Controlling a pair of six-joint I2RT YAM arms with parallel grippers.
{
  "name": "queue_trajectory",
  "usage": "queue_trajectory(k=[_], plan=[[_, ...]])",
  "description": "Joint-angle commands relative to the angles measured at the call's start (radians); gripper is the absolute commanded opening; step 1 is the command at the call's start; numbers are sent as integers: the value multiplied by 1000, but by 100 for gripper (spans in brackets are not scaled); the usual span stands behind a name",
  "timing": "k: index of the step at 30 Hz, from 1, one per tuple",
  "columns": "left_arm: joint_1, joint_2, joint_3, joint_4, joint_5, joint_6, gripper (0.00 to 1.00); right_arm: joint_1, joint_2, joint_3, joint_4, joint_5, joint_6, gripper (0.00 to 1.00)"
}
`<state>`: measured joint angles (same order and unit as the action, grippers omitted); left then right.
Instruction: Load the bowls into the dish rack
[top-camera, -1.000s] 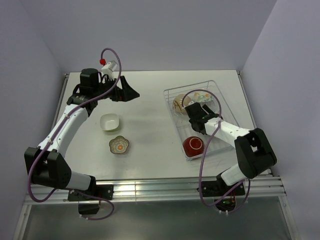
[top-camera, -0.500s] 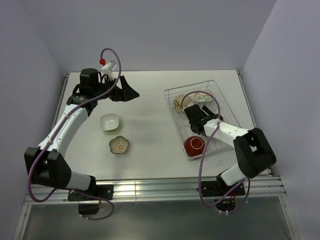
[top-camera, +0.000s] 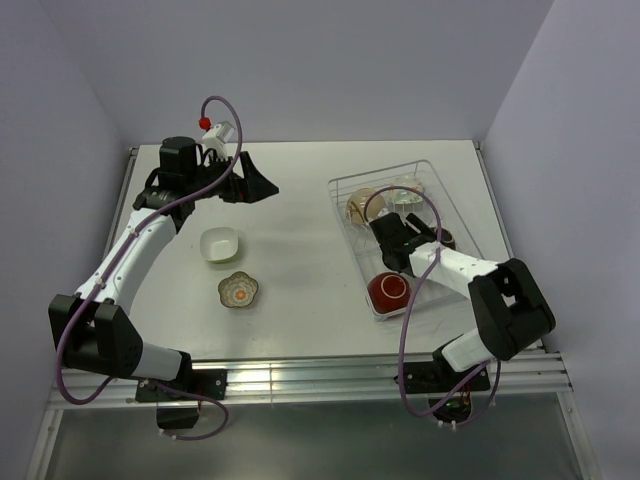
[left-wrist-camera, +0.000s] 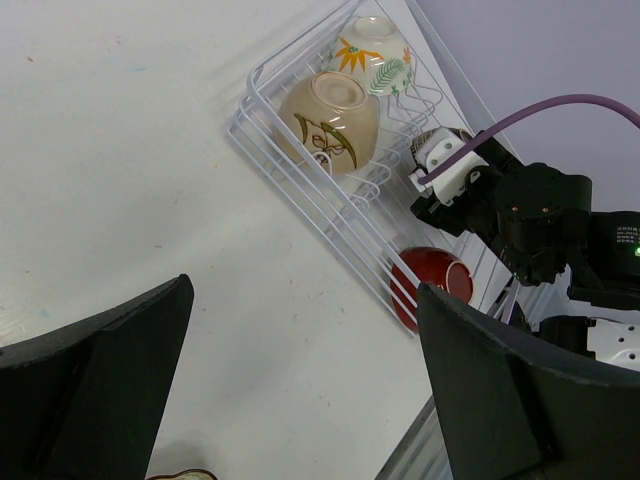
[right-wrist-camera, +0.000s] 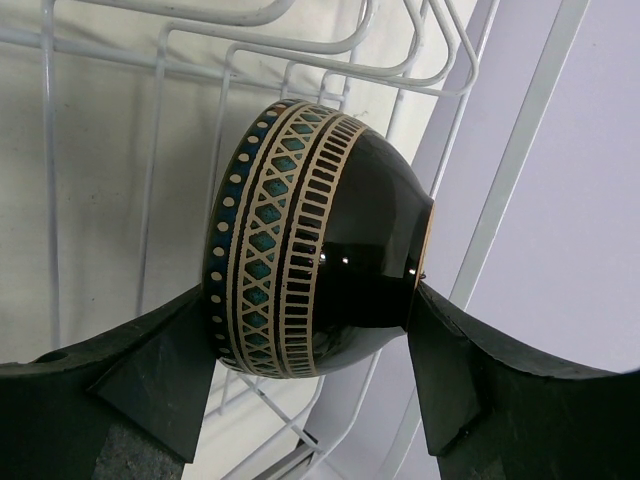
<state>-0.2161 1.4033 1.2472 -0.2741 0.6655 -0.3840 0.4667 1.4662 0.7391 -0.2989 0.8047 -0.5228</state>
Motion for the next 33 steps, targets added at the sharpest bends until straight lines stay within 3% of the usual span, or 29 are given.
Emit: queue_trajectory(k=[1, 7, 10, 13, 17, 20, 23, 33], plan=[[6, -13, 27, 32, 9, 16, 99, -3, -24, 5, 75, 82, -14, 0], [7, -20, 26, 21, 3, 25, 100, -2, 26, -1, 119, 74, -22, 10], [9, -23, 24, 19, 3, 27, 99, -3, 43, 3, 121, 65, -23, 25], [12, -24, 24, 18, 3, 27, 100, -5, 49, 6, 122, 57, -26, 34], [15, -23, 21, 18, 5, 27, 100, -3, 59, 17, 109, 41, -19, 53], [17, -26, 21, 18, 6, 27, 100, -3, 60, 23, 96, 27, -10, 79], [17, -29, 20, 18, 8, 30, 99, -3, 59, 34, 69, 8, 4, 98], [18, -30, 9, 29, 11, 20, 100, -14, 37, 101, -37, -107, 49, 100]])
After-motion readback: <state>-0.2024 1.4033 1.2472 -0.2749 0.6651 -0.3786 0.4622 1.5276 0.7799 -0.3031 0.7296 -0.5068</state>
